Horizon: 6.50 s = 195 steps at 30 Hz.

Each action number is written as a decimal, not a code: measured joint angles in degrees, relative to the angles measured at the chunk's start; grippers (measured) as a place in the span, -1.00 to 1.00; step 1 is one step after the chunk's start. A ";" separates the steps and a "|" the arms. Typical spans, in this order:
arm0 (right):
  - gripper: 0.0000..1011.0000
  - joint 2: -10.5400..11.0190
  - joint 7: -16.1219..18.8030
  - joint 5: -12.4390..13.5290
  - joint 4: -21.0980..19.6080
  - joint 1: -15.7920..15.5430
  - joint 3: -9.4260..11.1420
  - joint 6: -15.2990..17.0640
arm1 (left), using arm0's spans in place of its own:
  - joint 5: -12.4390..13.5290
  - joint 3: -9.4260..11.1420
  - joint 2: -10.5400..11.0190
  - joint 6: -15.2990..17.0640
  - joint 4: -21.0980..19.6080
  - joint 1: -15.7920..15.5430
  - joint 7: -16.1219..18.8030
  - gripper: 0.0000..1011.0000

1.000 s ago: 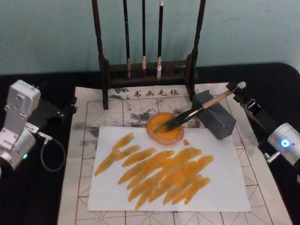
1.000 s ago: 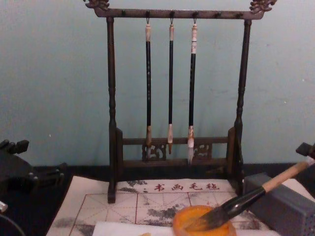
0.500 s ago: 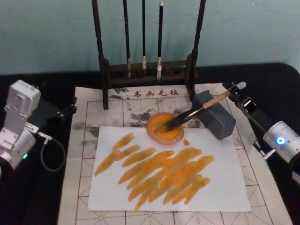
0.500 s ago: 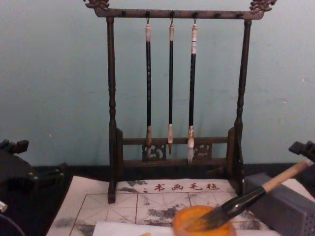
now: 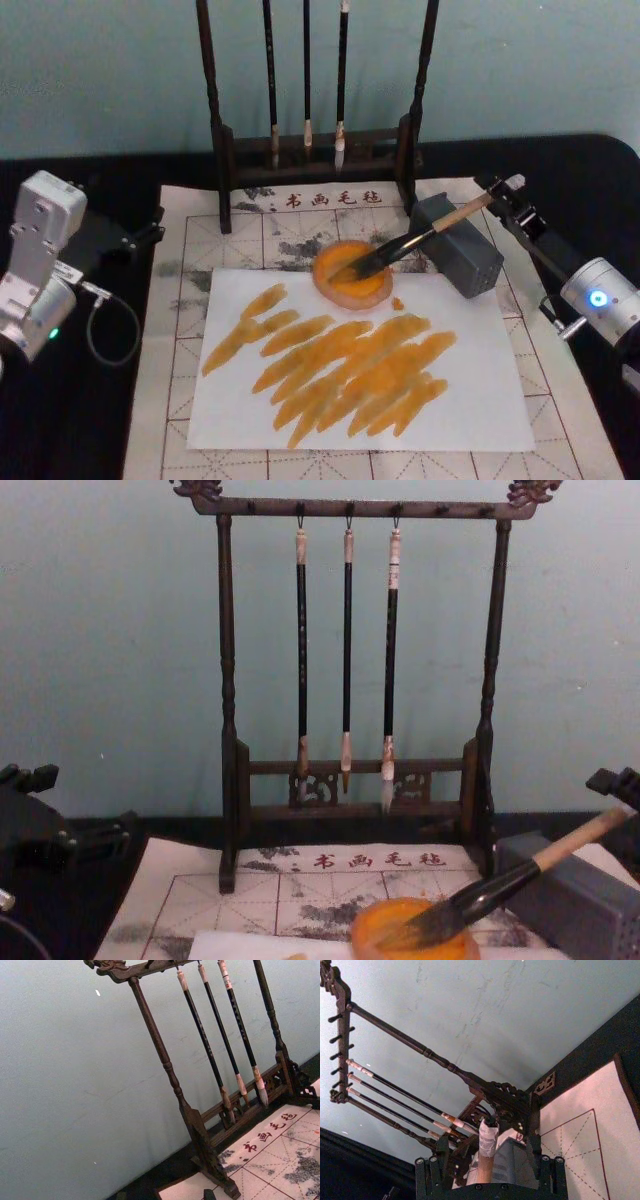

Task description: Pick up the brush from the inkstone, write on the paper, then place the brush back to its original position.

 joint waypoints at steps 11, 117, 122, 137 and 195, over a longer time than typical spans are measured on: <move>0.98 0.00 -0.07 -0.17 -0.16 -0.11 0.06 -0.02 | 0.00 0.00 0.00 0.00 0.00 0.00 0.00 0.98; -0.64 2.22 1.78 7.61 -1.86 2.22 -3.95 3.26 | 0.00 0.00 0.00 0.00 0.00 0.00 0.00 0.98; -0.64 2.24 3.03 7.56 -0.83 3.82 -5.54 3.72 | 0.00 0.00 0.00 0.00 0.00 0.00 0.00 0.98; -0.64 1.49 8.39 4.71 4.16 10.14 -12.59 4.93 | 0.00 0.00 0.00 0.00 0.00 0.00 0.00 0.98; -0.64 2.17 13.07 -0.81 2.75 15.47 -27.85 7.53 | 0.00 0.00 0.00 0.00 0.00 0.00 0.00 0.98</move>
